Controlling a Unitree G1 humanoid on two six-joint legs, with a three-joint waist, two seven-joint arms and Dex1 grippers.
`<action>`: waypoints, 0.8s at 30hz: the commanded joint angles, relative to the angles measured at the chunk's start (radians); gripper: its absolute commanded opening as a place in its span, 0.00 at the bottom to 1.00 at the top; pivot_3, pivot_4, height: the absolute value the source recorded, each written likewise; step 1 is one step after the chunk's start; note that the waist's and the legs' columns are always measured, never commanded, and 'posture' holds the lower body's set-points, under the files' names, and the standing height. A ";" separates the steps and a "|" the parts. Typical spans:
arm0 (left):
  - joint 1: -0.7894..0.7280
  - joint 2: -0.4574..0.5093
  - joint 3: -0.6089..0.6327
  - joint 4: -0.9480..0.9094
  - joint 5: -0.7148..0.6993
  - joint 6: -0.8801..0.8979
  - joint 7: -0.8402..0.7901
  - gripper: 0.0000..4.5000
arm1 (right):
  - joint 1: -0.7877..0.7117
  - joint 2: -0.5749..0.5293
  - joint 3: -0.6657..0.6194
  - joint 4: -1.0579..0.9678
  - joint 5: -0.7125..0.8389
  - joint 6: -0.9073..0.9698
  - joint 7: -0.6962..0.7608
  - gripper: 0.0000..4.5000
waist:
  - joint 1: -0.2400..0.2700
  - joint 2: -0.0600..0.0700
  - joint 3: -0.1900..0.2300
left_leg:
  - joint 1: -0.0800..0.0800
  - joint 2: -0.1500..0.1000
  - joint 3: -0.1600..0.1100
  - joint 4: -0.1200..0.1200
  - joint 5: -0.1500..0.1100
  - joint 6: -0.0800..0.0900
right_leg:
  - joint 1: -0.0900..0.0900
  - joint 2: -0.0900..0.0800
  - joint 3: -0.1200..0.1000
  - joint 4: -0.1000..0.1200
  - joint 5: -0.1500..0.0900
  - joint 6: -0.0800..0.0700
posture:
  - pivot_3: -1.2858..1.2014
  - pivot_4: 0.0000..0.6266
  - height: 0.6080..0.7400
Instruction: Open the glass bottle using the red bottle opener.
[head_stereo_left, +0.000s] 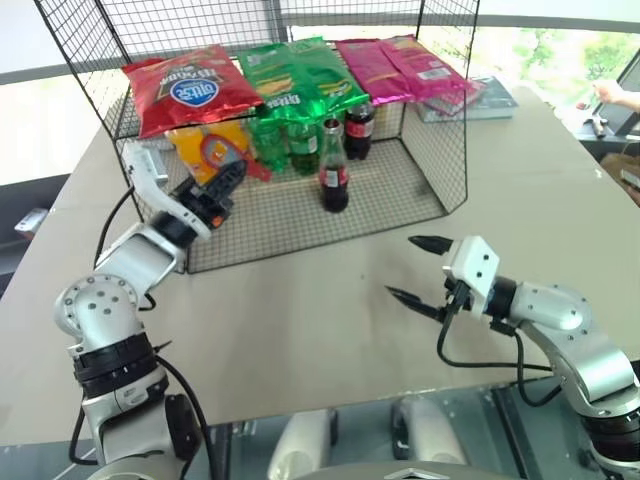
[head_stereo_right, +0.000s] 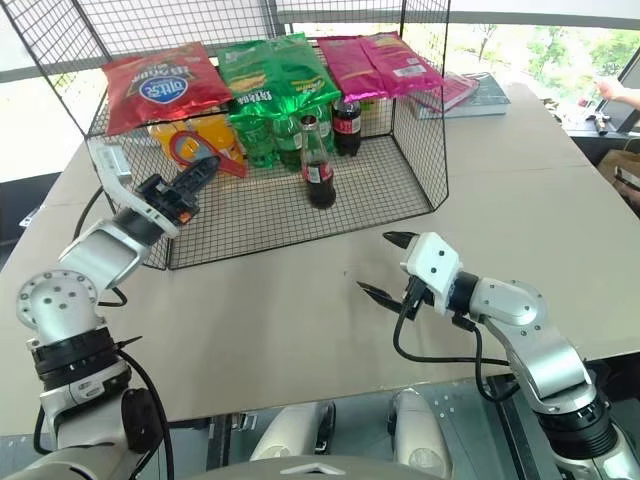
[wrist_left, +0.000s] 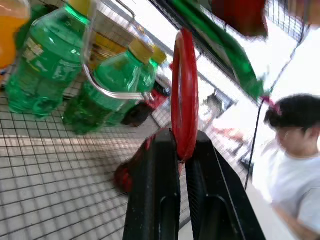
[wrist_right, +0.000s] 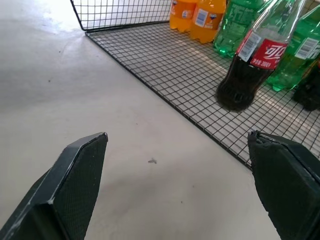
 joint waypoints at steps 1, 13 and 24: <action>-0.030 0.005 0.045 -0.010 -0.105 0.020 0.074 0.02 | -0.024 -0.008 -0.009 -0.036 0.010 0.005 0.006 1.00 | -0.001 0.000 0.000 | 0.000 0.000 0.000 0.000 0.000 0.000 | 0.000 0.000 0.000 0.000 0.000 0.000 | 0.52 0.24 1.00; 0.226 -0.016 -0.118 -0.278 -0.279 0.041 -0.202 0.02 | -0.223 0.163 -0.078 0.044 0.397 0.372 -0.051 1.00 | -0.009 0.000 0.000 | 0.000 0.001 0.001 0.000 0.000 0.000 | 0.000 0.000 0.001 0.000 -0.001 -0.001 | 0.52 0.24 1.00; 0.203 0.102 -0.218 -0.275 -0.249 0.035 -0.399 0.00 | -0.443 0.297 -0.119 0.176 0.677 0.637 -0.118 0.82 | -0.022 0.000 0.000 | 0.000 -0.001 0.000 0.000 -0.003 0.005 | 0.000 0.001 0.000 0.000 0.000 -0.001 | 0.52 0.24 1.00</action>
